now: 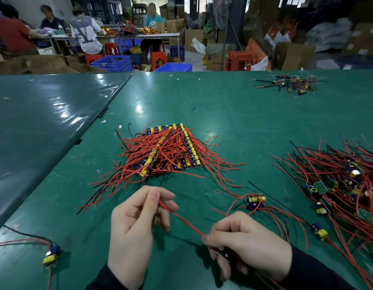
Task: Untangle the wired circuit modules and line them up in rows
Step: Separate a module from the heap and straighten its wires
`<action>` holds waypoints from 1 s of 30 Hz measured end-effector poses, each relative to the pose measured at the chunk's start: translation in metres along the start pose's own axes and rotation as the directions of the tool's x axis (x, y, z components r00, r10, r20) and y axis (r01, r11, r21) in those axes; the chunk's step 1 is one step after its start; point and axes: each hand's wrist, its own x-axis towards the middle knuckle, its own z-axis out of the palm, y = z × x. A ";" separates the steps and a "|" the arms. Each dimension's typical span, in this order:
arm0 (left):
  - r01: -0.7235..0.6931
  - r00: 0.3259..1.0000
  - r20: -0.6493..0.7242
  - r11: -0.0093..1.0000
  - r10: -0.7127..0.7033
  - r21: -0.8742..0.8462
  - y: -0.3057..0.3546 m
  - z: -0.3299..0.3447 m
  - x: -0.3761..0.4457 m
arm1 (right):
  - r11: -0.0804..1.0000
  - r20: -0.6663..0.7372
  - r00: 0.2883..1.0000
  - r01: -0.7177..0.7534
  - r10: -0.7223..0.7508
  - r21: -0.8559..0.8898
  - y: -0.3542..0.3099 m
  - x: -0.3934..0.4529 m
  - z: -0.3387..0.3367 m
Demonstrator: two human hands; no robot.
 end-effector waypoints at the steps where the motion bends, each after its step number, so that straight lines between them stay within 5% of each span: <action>1: -0.013 1.000 -0.003 1.000 0.013 0.021 -0.002 0.001 -0.001 | 1.000 -0.008 1.000 -0.012 0.012 0.001 0.000 -0.001 0.000; 5: 0.046 0.997 -0.069 0.999 -0.046 0.008 -0.003 0.001 0.002 | 0.996 -0.024 0.996 0.092 -0.092 0.016 0.000 -0.002 0.004; 7: 0.122 0.989 -0.072 0.983 -0.133 -0.136 -0.003 -0.003 0.005 | 0.983 -0.080 0.982 0.177 -0.173 0.053 -0.002 -0.002 0.005; 10: 0.363 0.931 0.082 0.881 -0.355 -0.304 -0.005 -0.002 0.004 | 0.945 -0.231 0.952 0.251 -0.201 0.211 0.000 -0.001 0.002; 14: 0.713 0.657 0.449 0.692 -0.606 -0.109 -0.005 0.006 -0.004 | 0.856 -0.423 0.896 0.317 -0.131 0.407 0.002 0.003 0.002; 17: 0.821 0.419 0.662 0.570 -0.622 0.017 -0.001 0.006 -0.003 | 0.783 -0.468 0.882 0.332 -0.060 0.526 0.002 0.006 0.000; 19: 0.853 0.362 0.742 0.522 -0.565 -0.018 0.001 0.002 0.002 | 0.715 -0.484 0.875 0.347 -0.014 0.607 0.002 0.007 -0.001; 21: 0.870 0.408 0.748 0.471 -0.523 -0.145 0.004 -0.003 0.007 | 0.637 -0.493 0.870 0.370 0.019 0.676 0.001 0.007 -0.001; 25: 0.772 0.634 0.594 0.448 -0.494 -0.451 0.006 -0.009 0.010 | 0.614 -0.448 0.894 0.369 -0.028 0.698 -0.001 0.006 0.001; 30: 0.589 0.794 0.417 0.732 -0.443 -0.344 -0.007 0.001 0.001 | 0.685 -0.449 0.890 0.374 -0.077 0.625 0.004 0.007 0.009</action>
